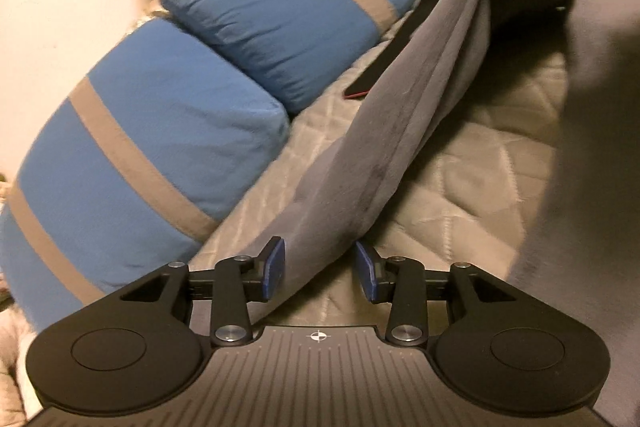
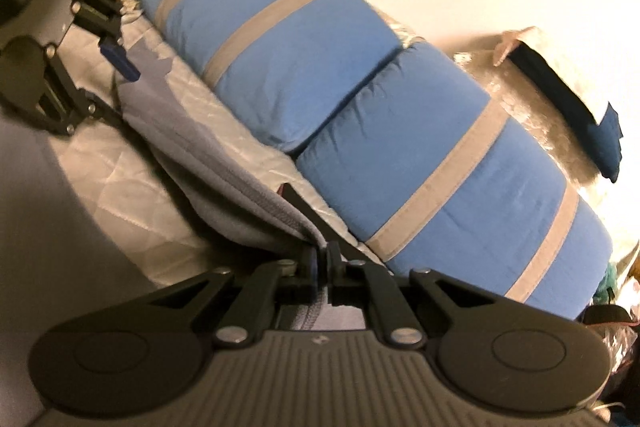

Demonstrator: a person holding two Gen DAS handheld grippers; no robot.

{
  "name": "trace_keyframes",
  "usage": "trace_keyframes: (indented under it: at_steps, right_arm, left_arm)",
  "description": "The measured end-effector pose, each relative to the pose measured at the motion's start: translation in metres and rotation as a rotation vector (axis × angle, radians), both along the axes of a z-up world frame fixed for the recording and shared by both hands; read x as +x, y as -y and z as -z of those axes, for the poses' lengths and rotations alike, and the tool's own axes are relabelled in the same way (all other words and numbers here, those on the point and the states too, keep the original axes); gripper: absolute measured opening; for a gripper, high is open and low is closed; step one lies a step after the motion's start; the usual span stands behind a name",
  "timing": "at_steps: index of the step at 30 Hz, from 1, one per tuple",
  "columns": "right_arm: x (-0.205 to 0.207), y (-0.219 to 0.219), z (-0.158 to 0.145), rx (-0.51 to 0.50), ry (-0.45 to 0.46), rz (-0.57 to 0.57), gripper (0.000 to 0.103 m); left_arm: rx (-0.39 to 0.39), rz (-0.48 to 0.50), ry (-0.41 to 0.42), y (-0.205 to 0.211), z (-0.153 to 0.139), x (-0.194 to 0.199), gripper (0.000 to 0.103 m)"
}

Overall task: Fold clothes
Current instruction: 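Open the left gripper and release the fabric while the right gripper holds it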

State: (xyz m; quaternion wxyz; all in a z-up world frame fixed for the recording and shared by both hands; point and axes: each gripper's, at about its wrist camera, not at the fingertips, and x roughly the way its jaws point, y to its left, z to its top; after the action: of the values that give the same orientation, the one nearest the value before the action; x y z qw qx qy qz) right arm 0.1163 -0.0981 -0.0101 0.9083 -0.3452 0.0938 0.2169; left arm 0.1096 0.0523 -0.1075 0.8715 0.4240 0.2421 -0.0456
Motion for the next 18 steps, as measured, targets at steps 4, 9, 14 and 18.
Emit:
trace_keyframes:
  at_steps: [4,9,14,18]
  right_arm:
    - [0.002,0.003,-0.002,0.023,-0.007,0.014,0.004]
    - [0.003,0.004,-0.004,0.029,-0.004,0.018,0.005]
    - [0.004,0.006,-0.003,0.034,-0.008,0.029,0.005]
    - [0.004,0.006,-0.004,0.038,-0.007,0.028,0.005]
  left_arm:
    - [0.026,-0.055,0.015,0.005,0.006,0.01,0.037]
    - [0.104,-0.098,0.045,0.008,0.016,0.016,0.037]
    - [0.174,-0.252,0.058,-0.006,0.018,0.033,0.037]
    - [0.138,-0.237,0.033,-0.02,0.02,0.039,0.014]
